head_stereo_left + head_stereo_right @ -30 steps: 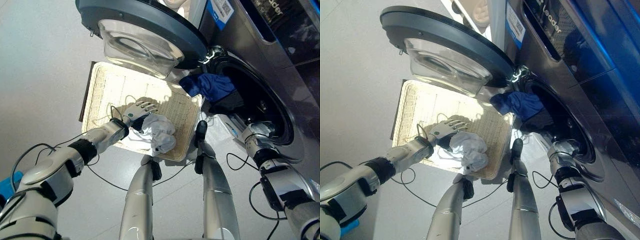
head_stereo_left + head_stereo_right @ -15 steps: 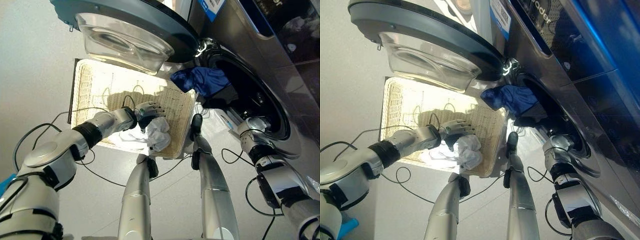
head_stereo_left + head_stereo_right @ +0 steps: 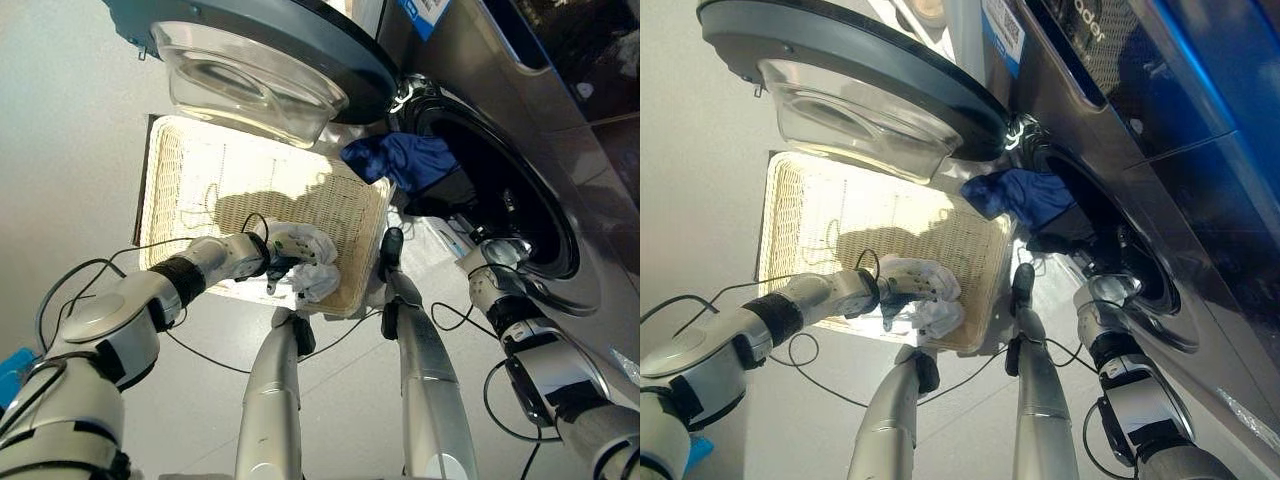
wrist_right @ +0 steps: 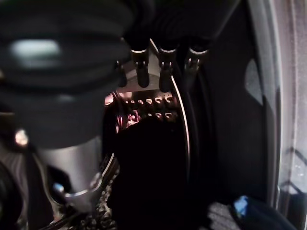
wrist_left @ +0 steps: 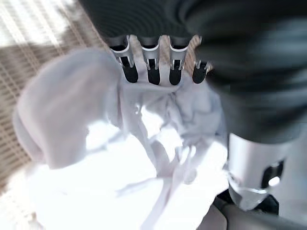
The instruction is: Put the clothes into the washing machine.
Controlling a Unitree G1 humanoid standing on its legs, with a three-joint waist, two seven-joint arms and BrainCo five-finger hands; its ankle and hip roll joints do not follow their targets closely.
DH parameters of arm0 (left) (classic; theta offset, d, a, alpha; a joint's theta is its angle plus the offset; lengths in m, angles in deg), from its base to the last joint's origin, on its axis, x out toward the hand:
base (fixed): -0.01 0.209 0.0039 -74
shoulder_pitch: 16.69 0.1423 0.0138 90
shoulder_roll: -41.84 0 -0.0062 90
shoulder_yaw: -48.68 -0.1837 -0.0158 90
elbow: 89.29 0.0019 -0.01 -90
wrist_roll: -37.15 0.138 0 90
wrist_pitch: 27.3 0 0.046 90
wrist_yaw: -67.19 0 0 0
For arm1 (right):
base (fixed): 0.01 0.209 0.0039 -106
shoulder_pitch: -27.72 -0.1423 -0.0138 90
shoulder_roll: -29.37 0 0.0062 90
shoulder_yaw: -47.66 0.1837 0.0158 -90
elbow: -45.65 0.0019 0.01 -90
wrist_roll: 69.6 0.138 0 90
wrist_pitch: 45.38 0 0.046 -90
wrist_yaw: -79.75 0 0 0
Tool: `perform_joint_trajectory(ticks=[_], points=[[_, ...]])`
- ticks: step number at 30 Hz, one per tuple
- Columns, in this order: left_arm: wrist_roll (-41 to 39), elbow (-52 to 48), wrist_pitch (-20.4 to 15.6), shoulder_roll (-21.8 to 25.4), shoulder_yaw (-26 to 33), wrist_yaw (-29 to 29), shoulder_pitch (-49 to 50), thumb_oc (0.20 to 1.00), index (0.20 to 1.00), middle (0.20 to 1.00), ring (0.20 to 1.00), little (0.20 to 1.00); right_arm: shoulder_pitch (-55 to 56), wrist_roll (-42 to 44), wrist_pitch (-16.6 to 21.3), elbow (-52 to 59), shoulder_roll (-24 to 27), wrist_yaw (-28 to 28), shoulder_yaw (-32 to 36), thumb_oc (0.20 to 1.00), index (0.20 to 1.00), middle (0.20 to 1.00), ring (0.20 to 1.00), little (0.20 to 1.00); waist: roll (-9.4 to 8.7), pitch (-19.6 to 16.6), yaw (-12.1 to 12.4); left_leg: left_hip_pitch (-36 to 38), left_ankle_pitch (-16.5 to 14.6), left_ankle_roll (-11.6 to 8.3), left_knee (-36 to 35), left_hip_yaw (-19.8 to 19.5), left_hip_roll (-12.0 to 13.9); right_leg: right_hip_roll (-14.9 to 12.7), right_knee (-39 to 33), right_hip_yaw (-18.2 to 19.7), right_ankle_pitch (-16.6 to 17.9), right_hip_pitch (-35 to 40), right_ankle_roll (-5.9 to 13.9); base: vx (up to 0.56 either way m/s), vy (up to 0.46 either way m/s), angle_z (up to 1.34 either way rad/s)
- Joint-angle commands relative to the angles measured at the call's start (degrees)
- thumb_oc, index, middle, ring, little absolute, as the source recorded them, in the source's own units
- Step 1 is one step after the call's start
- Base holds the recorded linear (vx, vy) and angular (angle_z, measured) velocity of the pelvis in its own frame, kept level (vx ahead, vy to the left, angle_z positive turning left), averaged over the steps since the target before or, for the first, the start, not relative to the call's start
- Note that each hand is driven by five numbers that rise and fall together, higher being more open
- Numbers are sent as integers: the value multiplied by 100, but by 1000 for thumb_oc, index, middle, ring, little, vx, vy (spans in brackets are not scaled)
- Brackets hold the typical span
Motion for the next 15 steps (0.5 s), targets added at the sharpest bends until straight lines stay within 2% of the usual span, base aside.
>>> perform_joint_trajectory(ticks=[1, 6, 8, 13, 15], points=[[232, 6, -320, -33, 150, 40, 271, 1000, 1000, 1000, 1000, 1000, 85, 163, 330, 25, 128, -41, 117, 1000, 1000, 1000, 1000, 1000, 14, -164, 113, -73, -101, -499, -21, 119, -85, 138, 356, -233, -258, 32, 723, 0, 0, 0], [218, 19, -162, -66, 171, 384, 378, 1000, 1000, 1000, 1000, 1000, 158, 298, 416, 84, 133, 33, 128, 1000, 1000, 1000, 1000, 1000, -5, -164, 136, -181, -85, -498, -24, 86, -86, 139, 349, -231, -229, -65, 718, 0, 0, 0], [429, 45, -62, -120, 238, 694, 427, 1000, 1000, 1000, 1000, 1000, 183, 345, 432, 177, 121, 69, 129, 1000, 1000, 1000, 1000, 1000, -19, -164, 141, -244, -75, -501, -25, 69, -82, 147, 353, -224, -222, -123, 712, 0, 0, 0], [688, 124, 99, -222, 344, 918, 458, 1000, 1000, 1000, 1000, 1000, 192, 550, 443, 232, 125, 213, 145, 1000, 1000, 1000, 1000, 1000, -38, -164, 149, -345, -64, -511, -13, 26, -85, 152, 374, -209, -210, -223, 707, 1, 3, 1], [1045, 208, 154, -289, 362, 1216, 447, 1000, 1000, 1000, 1000, 1000, 148, 524, 503, 177, 123, 265, 141, 1000, 1000, 1000, 1000, 1000, -44, -164, 156, -406, -52, -523, -1, 9, -75, 143, 387, -217, -202, -277, 710, 7, 18, 4]])
